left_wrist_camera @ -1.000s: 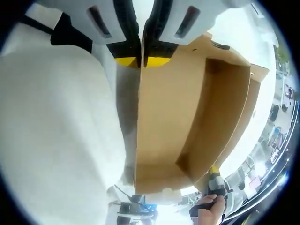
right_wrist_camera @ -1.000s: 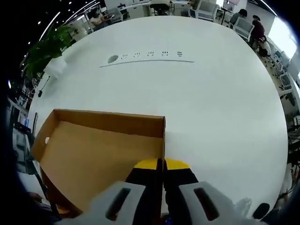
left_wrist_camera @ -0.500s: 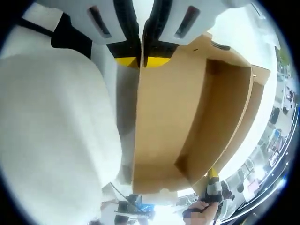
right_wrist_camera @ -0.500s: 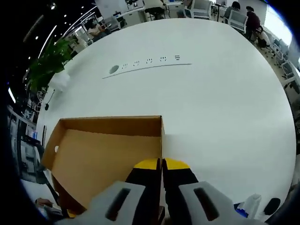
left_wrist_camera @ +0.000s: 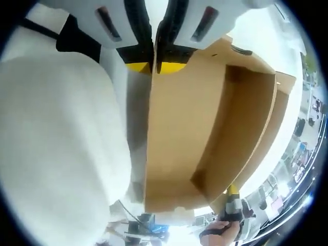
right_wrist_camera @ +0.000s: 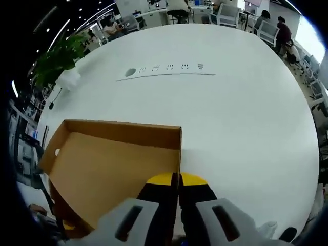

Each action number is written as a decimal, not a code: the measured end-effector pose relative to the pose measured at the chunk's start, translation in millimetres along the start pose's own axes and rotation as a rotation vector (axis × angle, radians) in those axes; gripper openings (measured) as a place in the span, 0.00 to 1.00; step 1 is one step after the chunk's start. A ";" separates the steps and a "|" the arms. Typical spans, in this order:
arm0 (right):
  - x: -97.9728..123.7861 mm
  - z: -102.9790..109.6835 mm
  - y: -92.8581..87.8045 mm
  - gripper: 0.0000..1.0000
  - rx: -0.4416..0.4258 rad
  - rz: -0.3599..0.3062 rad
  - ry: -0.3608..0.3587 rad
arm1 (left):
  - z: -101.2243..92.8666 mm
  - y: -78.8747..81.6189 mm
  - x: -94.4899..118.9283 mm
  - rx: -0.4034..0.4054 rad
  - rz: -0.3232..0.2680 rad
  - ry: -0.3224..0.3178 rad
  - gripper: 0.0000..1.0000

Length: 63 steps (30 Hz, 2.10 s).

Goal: Operate the shoe box by opening the lid, removing the specified soft item, and placing it in the target area until the item is outside and the box remains undamaged.

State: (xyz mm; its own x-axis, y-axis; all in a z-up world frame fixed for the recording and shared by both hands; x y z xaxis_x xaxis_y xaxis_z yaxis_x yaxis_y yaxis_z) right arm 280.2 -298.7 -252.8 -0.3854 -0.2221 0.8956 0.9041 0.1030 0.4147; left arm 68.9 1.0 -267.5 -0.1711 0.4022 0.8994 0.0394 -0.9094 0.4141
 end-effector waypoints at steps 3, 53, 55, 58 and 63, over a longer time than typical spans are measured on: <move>0.7 3.6 4.3 0.01 0.023 -0.029 0.009 | 0.8 1.0 -0.6 0.011 0.005 -0.001 0.02; 49.4 11.6 1.4 0.00 -0.078 -0.289 0.029 | -0.6 0.7 -1.8 0.032 0.032 0.009 0.02; 54.0 14.0 4.0 0.00 -0.075 -0.312 0.041 | 0.8 0.4 -1.6 0.046 0.033 0.003 0.02; 59.4 17.8 1.9 0.00 -0.068 -0.342 0.035 | -0.3 0.8 -2.2 0.055 0.037 0.003 0.02; 66.6 18.8 0.1 0.00 -0.072 -0.379 0.041 | -0.5 1.0 -2.1 0.058 0.045 0.005 0.02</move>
State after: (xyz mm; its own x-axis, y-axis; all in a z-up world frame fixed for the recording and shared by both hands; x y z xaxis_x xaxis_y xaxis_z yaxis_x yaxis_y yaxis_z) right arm 251.2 -295.2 -190.1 -0.6887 -0.2699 0.6730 0.7099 -0.0622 0.7015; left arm 68.8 -0.8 -269.0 -0.1724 0.3599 0.9169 0.1038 -0.9190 0.3803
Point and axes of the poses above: the point that each gripper's makers call its tool centre point, and the gripper's own axes: x roughly backward along the fingers, z roughly to its left, y roughly out of its top, the point moved 8 cm from there along x, roughly backward along the fingers, and after that the axes turned 6 degrees about y, right-handed, at the moved point
